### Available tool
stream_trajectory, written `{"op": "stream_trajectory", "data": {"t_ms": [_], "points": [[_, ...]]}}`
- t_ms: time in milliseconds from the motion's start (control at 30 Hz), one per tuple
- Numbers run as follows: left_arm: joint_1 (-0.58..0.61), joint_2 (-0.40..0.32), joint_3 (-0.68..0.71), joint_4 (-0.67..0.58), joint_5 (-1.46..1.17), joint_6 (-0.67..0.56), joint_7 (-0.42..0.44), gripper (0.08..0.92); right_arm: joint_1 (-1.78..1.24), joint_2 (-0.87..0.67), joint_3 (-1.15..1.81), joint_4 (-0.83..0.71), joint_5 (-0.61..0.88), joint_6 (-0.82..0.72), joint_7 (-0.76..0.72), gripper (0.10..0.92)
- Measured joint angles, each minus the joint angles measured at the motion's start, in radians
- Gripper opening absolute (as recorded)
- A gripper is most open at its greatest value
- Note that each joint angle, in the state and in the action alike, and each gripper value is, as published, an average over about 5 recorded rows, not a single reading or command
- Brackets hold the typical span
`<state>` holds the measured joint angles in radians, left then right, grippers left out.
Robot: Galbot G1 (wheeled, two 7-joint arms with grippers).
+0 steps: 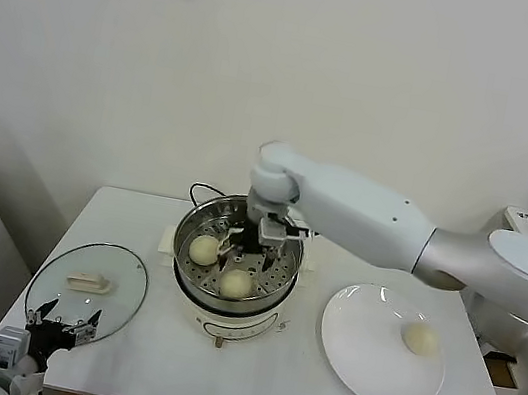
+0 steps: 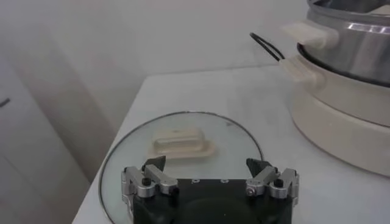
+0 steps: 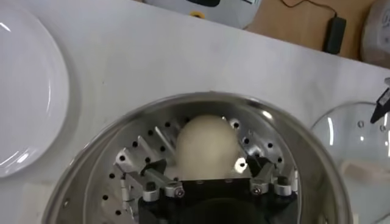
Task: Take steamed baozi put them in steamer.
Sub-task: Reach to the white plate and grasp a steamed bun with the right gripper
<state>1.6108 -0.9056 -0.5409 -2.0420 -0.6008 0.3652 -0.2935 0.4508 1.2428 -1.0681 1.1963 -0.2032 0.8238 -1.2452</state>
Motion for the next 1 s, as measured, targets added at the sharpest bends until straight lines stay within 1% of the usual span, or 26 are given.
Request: {"op": "stream_trajectory", "data": {"t_ms": [267,400,733,1000], "points": [[-0.003,0.000,-0.002,-0.002,0.000,0.001,0.000,0.823,0.106,-0.126,-0.035,-0.081,0.138,-0.001,-0.018,0.823],[-0.006,0.001,-0.002,0.000,-0.001,0.001,-0.001,0.823,0.162,-0.213,-0.089,-0.105,0.213,-0.040,-0.029,0.823],[-0.008,0.003,-0.005,-0.001,-0.007,0.001,-0.001,0.823,0.218,-0.447,-0.232,-0.126,0.342,-0.351,-0.038,0.823],[-0.008,0.000,-0.008,-0.003,-0.007,0.002,-0.002,0.823,0.176,-0.597,-0.277,-0.119,0.381,-0.508,-0.023,0.823]]}}
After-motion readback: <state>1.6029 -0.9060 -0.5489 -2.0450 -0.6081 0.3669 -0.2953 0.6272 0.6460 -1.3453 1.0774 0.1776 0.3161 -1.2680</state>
